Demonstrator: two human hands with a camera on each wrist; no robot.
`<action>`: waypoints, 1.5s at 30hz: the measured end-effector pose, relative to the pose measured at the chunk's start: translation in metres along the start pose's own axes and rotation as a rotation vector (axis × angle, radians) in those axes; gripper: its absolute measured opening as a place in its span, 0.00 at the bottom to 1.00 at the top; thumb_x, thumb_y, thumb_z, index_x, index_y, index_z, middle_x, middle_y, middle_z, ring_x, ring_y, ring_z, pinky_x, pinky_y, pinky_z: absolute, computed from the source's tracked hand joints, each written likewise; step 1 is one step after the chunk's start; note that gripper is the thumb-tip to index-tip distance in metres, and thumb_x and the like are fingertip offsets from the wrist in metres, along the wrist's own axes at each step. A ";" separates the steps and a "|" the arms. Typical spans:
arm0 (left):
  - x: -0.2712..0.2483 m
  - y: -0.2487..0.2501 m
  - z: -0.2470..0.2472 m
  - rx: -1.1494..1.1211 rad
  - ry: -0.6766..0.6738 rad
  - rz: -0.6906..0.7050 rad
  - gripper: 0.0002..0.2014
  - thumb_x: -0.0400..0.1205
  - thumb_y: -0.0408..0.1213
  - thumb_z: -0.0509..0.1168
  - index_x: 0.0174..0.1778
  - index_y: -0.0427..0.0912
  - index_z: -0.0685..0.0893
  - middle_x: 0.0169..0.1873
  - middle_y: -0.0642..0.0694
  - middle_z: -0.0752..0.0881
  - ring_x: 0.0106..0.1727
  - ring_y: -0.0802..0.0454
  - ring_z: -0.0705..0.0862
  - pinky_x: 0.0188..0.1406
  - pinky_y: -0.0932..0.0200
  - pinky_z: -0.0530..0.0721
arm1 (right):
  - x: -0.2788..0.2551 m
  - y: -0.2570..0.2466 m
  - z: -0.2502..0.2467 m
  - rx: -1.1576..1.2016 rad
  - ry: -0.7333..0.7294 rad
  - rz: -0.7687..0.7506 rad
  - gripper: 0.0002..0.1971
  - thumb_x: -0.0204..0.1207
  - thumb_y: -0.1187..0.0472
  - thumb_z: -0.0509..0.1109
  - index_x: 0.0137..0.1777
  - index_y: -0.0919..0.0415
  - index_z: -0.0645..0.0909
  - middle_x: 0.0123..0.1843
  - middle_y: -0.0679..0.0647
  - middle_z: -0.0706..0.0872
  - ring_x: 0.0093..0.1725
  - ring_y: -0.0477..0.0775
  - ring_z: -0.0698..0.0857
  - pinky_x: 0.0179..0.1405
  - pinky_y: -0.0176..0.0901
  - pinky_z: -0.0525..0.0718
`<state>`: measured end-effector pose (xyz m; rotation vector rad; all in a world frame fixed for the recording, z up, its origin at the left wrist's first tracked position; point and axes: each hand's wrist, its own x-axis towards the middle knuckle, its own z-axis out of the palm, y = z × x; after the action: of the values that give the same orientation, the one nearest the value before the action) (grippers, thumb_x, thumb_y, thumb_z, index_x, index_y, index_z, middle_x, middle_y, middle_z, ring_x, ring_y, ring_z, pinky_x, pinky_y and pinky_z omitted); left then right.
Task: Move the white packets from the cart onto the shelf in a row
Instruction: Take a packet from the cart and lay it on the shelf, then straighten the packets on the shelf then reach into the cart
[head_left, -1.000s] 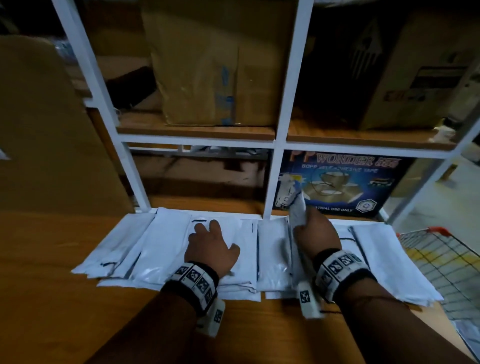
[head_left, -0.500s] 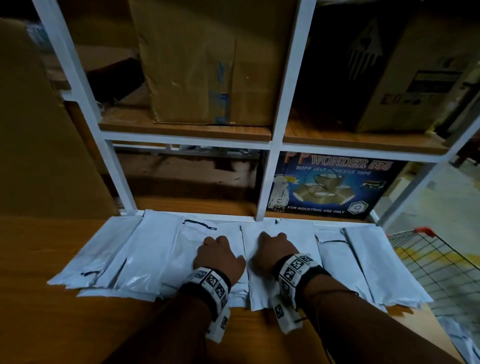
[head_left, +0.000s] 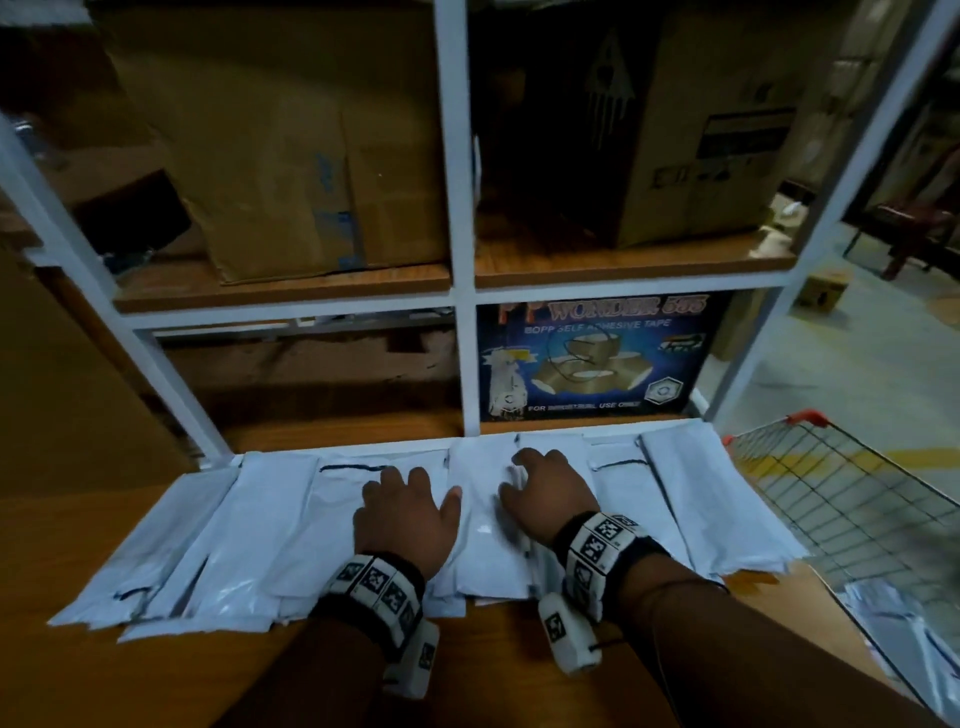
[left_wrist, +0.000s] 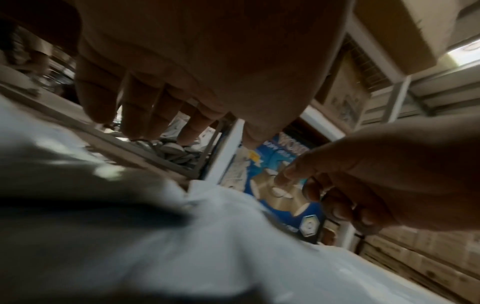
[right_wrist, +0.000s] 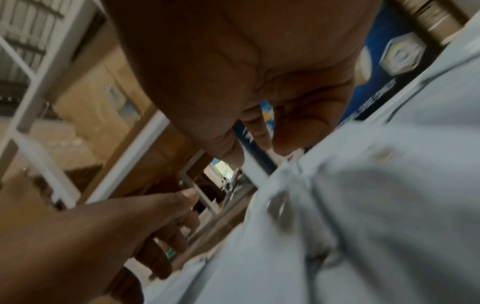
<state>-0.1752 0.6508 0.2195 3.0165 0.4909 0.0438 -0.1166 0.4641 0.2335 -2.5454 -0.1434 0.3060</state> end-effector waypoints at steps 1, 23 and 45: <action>0.001 0.013 -0.004 -0.011 0.000 0.038 0.34 0.83 0.71 0.45 0.71 0.50 0.77 0.69 0.41 0.77 0.68 0.38 0.77 0.61 0.43 0.82 | -0.004 0.012 -0.013 0.024 0.029 0.008 0.25 0.83 0.43 0.68 0.78 0.49 0.77 0.74 0.57 0.77 0.68 0.61 0.85 0.67 0.49 0.82; -0.075 0.492 0.012 -0.036 -0.157 0.853 0.20 0.83 0.61 0.56 0.49 0.49 0.83 0.47 0.47 0.87 0.50 0.45 0.87 0.47 0.51 0.86 | -0.099 0.458 -0.236 0.407 0.475 0.562 0.09 0.77 0.48 0.70 0.41 0.51 0.85 0.39 0.47 0.89 0.43 0.53 0.88 0.45 0.49 0.86; -0.083 0.665 0.363 0.425 -1.258 0.537 0.31 0.90 0.40 0.64 0.88 0.38 0.62 0.87 0.38 0.62 0.87 0.40 0.64 0.85 0.50 0.61 | -0.035 0.728 -0.015 0.495 0.002 1.044 0.29 0.75 0.50 0.67 0.78 0.54 0.78 0.74 0.62 0.84 0.74 0.67 0.83 0.71 0.56 0.85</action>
<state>-0.0289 -0.0329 -0.0841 2.6329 -0.4718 -1.9045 -0.1196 -0.1568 -0.1483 -1.9121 1.1398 0.6237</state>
